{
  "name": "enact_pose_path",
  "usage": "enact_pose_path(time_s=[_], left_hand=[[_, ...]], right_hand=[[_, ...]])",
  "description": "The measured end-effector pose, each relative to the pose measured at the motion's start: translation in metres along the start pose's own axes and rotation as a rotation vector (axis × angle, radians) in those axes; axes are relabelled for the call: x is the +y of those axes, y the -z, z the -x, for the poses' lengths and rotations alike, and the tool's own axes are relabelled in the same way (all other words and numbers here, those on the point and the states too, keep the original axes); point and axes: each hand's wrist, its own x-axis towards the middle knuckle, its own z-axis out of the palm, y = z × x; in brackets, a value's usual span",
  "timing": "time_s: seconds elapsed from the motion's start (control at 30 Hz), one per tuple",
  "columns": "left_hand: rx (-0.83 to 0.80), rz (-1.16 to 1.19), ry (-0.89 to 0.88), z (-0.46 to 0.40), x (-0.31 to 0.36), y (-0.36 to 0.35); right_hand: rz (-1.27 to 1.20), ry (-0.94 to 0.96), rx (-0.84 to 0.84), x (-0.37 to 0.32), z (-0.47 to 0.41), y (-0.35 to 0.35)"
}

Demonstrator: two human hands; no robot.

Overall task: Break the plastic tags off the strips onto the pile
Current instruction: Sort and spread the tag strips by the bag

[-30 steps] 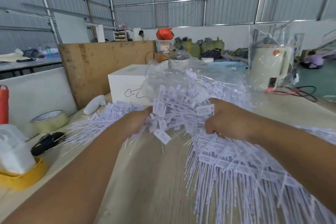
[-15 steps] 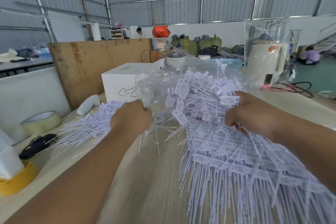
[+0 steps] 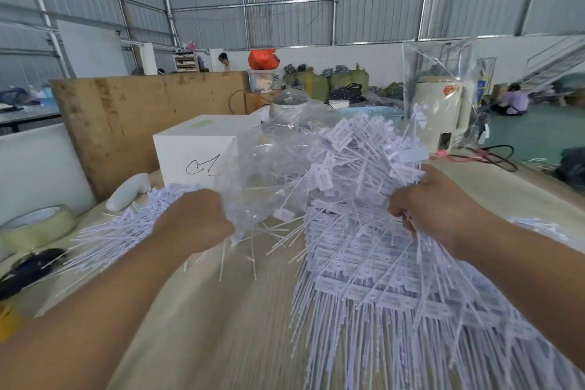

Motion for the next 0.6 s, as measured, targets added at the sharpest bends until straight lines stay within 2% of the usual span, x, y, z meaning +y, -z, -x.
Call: enact_pose_path(time_s=[0.07, 0.1, 0.2, 0.27, 0.33, 0.37, 0.43, 0.53, 0.6], left_hand=[[-0.074, -0.024, 0.048, 0.013, -0.009, 0.012], [-0.043, 0.023, 0.062, 0.016, -0.007, 0.019], [0.248, 0.1, -0.066, 0.003, 0.018, 0.03], [0.322, -0.138, -0.182, -0.015, 0.043, 0.027], [0.299, -0.368, -0.219, -0.03, 0.063, 0.017], [0.277, -0.4, -0.214, -0.038, 0.069, 0.011], [0.235, -0.273, -0.164, -0.052, 0.073, 0.003], [0.131, 0.194, -0.078, -0.07, 0.073, 0.003], [0.04, 0.5, -0.007, -0.077, 0.078, 0.011]], right_hand=[[-0.015, -0.005, -0.038, 0.0, -0.002, -0.007], [-0.015, -0.011, -0.062, 0.0, -0.002, -0.012], [-0.038, -0.019, -0.116, 0.003, -0.001, -0.025], [-0.05, 0.005, -0.12, 0.001, 0.001, -0.03], [-0.06, 0.027, -0.09, -0.001, 0.003, -0.029], [-0.073, 0.043, -0.074, -0.002, 0.003, -0.027], [-0.117, 0.097, -0.052, -0.006, 0.005, -0.022], [-0.127, 0.157, -0.07, -0.007, 0.007, -0.018], [-0.119, 0.13, -0.134, -0.002, 0.007, -0.021]])
